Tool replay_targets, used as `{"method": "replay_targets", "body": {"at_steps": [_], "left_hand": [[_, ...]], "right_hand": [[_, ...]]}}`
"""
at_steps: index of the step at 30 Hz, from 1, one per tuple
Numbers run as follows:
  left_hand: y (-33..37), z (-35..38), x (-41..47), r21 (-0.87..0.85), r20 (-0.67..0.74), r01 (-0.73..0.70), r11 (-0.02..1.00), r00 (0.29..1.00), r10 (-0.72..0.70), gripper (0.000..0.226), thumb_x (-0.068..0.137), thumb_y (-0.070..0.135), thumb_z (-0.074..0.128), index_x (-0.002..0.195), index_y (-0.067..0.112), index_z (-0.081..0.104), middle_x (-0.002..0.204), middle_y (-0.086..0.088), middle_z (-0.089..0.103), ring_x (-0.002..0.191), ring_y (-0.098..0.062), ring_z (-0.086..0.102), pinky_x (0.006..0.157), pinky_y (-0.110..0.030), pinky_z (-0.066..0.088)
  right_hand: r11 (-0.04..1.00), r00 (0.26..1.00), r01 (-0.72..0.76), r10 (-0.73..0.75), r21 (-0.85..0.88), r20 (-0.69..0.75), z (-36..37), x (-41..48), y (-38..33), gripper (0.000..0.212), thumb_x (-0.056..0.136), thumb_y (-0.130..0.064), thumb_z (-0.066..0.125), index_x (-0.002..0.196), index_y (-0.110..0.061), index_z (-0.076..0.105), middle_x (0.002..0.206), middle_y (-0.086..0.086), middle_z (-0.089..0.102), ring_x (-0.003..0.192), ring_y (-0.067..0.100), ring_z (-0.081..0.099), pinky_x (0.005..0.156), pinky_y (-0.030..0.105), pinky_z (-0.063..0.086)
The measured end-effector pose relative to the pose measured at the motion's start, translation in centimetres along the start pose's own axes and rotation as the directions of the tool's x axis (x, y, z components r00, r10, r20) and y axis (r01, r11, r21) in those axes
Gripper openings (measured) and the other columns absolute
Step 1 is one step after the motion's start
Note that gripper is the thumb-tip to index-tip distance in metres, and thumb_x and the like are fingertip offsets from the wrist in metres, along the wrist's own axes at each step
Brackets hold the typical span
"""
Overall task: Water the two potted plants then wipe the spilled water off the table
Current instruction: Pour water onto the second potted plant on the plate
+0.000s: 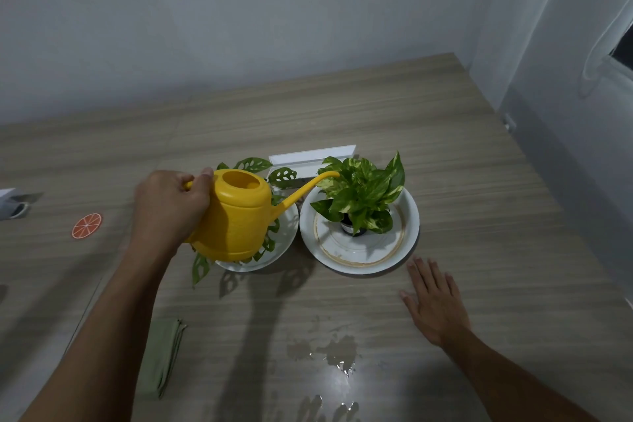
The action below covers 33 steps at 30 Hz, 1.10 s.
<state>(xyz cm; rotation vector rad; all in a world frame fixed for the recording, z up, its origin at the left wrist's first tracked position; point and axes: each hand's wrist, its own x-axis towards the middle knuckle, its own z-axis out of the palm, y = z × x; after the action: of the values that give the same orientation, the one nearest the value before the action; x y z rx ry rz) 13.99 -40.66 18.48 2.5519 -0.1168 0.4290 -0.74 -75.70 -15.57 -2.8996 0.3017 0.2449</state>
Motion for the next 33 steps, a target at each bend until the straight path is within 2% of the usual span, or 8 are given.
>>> {"method": "replay_targets", "body": {"at_steps": [4, 8, 16, 19, 23, 27, 30, 33], "left_hand": [[0.3, 0.0, 0.2, 0.001, 0.003, -0.012, 1.0, 1.0, 0.012, 0.057, 0.097, 0.038, 0.055, 0.06, -0.005, 0.063, 0.053, -0.026, 0.055, 0.053, -0.039, 0.054, 0.053, -0.04, 0.044], [0.6, -0.1, 0.4, 0.029, 0.003, -0.043, 0.999, 0.999, 0.043, 0.058, 0.098, 0.036, 0.056, 0.053, -0.001, 0.056, 0.047, -0.018, 0.049, 0.047, -0.033, 0.048, 0.049, -0.031, 0.034], [1.0, -0.2, 0.8, 0.046, 0.006, -0.063, 0.997, 0.998, 0.062, 0.06, 0.098, 0.037, 0.055, 0.058, -0.007, 0.06, 0.053, -0.028, 0.056, 0.054, -0.042, 0.056, 0.057, -0.048, 0.049], [1.2, -0.3, 0.8, 0.042, 0.008, -0.057, 0.997, 0.998, 0.057, 0.059, 0.097, 0.038, 0.055, 0.06, -0.008, 0.061, 0.056, -0.03, 0.057, 0.056, -0.044, 0.057, 0.058, -0.05, 0.05], [1.6, -0.4, 0.9, 0.072, 0.001, -0.062, 0.995, 0.998, 0.062, 0.068, 0.089, 0.05, 0.047, 0.066, -0.012, 0.064, 0.059, -0.031, 0.059, 0.06, -0.043, 0.058, 0.062, -0.049, 0.048], [1.7, -0.5, 1.1, 0.082, -0.007, -0.079, 0.994, 0.997, 0.08, 0.067, 0.089, 0.049, 0.047, 0.064, -0.011, 0.062, 0.057, -0.03, 0.057, 0.057, -0.04, 0.056, 0.057, -0.045, 0.044], [1.7, -0.4, 1.2, 0.081, -0.013, -0.074, 0.994, 0.997, 0.076, 0.063, 0.088, 0.049, 0.047, 0.058, -0.005, 0.06, 0.049, -0.022, 0.052, 0.052, -0.033, 0.053, 0.051, -0.035, 0.037], [1.6, -0.3, 1.4, 0.095, -0.013, -0.073, 0.993, 0.997, 0.075, 0.059, 0.089, 0.048, 0.048, 0.055, 0.0, 0.06, 0.045, -0.012, 0.048, 0.05, -0.026, 0.05, 0.049, -0.03, 0.031]], "right_hand": [[1.0, 1.0, -0.002, 0.002, 0.008, 0.0, -0.2, 0.0, -0.1, 0.068, 0.097, -0.059, 0.018, 0.153, -0.026, -0.003, 0.161, -0.006, -0.008, 0.148, 0.016, -0.011, 0.12, 0.044, -0.001], [1.0, 1.0, 0.001, -0.001, -0.006, 0.01, -0.4, -0.2, -0.1, 0.068, 0.097, -0.058, 0.017, 0.153, -0.026, -0.005, 0.161, -0.006, -0.012, 0.147, 0.016, -0.016, 0.12, 0.044, -0.003], [1.0, 1.0, 0.003, -0.003, 0.005, 0.012, -0.6, -0.2, -0.2, 0.068, 0.098, -0.058, 0.018, 0.154, -0.025, -0.003, 0.161, -0.005, -0.01, 0.148, 0.017, -0.015, 0.121, 0.044, -0.002], [1.0, 1.0, 0.003, -0.003, 0.006, 0.008, -0.7, -0.2, -0.2, 0.068, 0.098, -0.058, 0.019, 0.153, -0.025, -0.003, 0.162, -0.005, -0.008, 0.149, 0.018, -0.013, 0.121, 0.045, 0.0], [1.0, 1.0, 0.005, -0.005, -0.012, 0.016, -0.6, -0.2, -0.2, 0.068, 0.097, -0.059, 0.014, 0.152, -0.026, -0.009, 0.162, -0.005, -0.011, 0.147, 0.017, -0.017, 0.121, 0.045, -0.001], [1.0, 1.0, 0.008, -0.008, 0.006, -0.002, -0.7, -0.2, -0.2, 0.07, 0.093, -0.062, 0.006, 0.152, -0.026, -0.006, 0.161, -0.006, -0.009, 0.147, 0.016, -0.015, 0.121, 0.045, 0.0], [1.0, 1.0, 0.011, -0.011, 0.0, -0.008, -0.5, -0.2, -0.1, 0.072, 0.089, -0.064, -0.002, 0.15, -0.027, -0.01, 0.16, -0.007, -0.012, 0.147, 0.016, -0.016, 0.121, 0.044, -0.001], [1.0, 1.0, 0.014, -0.014, 0.019, -0.021, -0.5, -0.1, -0.1, 0.072, 0.091, -0.063, 0.004, 0.152, -0.025, -0.004, 0.161, -0.006, -0.007, 0.148, 0.017, -0.012, 0.121, 0.046, 0.002]]}}
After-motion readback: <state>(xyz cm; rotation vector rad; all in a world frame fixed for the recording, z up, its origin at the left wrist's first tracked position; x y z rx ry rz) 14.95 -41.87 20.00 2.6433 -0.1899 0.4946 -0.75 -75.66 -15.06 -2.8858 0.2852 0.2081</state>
